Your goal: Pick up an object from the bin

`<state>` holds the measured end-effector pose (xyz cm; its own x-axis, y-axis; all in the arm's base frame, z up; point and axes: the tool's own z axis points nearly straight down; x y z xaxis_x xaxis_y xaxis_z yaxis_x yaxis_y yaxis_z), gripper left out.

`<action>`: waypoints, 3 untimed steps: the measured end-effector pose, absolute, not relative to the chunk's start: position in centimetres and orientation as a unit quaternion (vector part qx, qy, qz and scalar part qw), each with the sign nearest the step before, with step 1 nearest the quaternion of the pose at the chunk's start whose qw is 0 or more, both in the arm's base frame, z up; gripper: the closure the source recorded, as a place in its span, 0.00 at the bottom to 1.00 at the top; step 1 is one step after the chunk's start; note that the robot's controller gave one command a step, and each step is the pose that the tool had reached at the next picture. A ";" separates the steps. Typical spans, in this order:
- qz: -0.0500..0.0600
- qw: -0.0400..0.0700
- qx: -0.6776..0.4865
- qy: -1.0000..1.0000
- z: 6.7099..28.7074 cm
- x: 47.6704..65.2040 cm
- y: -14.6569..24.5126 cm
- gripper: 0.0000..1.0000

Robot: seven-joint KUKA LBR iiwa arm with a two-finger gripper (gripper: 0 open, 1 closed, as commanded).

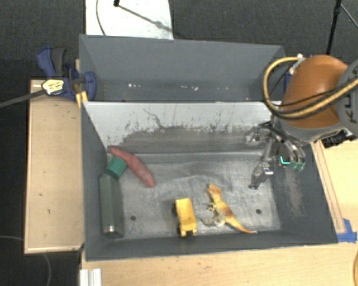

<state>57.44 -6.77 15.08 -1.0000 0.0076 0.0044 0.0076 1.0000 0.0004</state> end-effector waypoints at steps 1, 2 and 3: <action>0.000 -0.002 -0.003 -1.000 15.5 57.6 -6.8 0.00; 0.000 0.000 0.034 -0.999 16.5 56.5 -3.7 0.00; -0.001 0.000 0.063 -0.998 17.7 55.5 -4.2 0.00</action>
Offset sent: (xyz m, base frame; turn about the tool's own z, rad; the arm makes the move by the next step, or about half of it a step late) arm -0.0184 0.0603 0.0235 -0.1536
